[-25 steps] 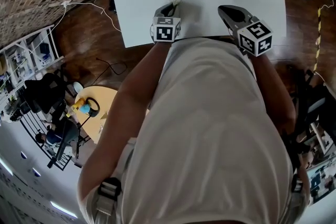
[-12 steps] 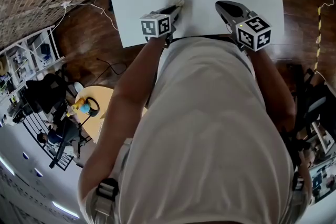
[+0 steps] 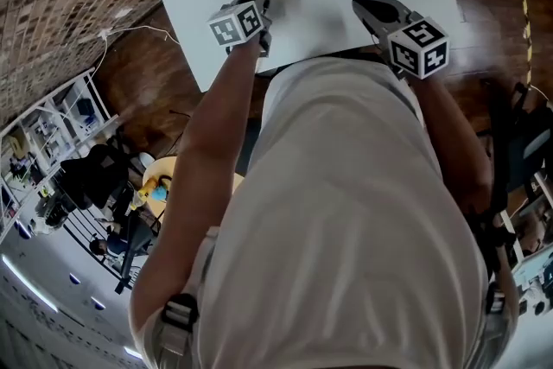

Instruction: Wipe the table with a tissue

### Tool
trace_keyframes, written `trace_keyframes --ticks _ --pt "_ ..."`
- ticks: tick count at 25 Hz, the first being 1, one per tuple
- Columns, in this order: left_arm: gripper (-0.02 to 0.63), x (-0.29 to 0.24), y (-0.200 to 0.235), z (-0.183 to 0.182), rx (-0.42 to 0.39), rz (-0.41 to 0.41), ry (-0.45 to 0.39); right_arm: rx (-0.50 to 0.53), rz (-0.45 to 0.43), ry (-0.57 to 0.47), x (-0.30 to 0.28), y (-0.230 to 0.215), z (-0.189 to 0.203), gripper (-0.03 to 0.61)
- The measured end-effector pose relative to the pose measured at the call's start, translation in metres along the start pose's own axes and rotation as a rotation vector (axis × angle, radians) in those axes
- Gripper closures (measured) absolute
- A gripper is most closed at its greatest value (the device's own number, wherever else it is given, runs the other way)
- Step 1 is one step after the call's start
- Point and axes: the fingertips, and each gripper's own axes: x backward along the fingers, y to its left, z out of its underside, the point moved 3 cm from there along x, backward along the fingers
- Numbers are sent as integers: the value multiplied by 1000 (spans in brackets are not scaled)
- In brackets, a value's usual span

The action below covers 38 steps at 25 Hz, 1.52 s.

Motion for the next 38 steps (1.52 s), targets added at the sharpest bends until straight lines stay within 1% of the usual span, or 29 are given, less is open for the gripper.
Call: trace_keyframes --ticks 3,5,9,13,16,19,22,24,27,33,35,38 --pt "555 -14 -6 -8 -136 -62 59 -22 30 -12 11 -10 1 571" --pt "555 -21 -7 -16 -196 -96 66 -34 50 -24 20 -16 2 571" --pt "555 -33 -5 -29 -229 -137 50 -62 97 -44 36 -27 8 571" --pt "555 -46 -12 -30 -267 -178 70 -87 139 -63 54 -37 13 571" --pt "557 -50 -19 -25 -334 -211 79 -106 162 -76 66 -41 16 571" --pt "558 -57 -17 -18 -413 -221 106 -113 166 -82 66 -42 20 571" --pt "558 -59 -24 -15 -470 -221 134 -114 163 -82 65 -41 23 571" --pt "558 -61 -38 -12 -507 -186 143 -113 160 -81 65 -40 20 571" --pt "558 -66 -69 1 -564 -100 155 -106 154 -81 62 -39 17 571" --pt "558 -70 -134 39 -624 58 185 -86 138 -71 62 -40 17 571" --pt "558 -70 -148 49 -613 98 202 -77 126 -65 62 -39 17 571" --pt "558 -73 -157 62 -548 178 235 -61 125 -39 60 -39 17 571"
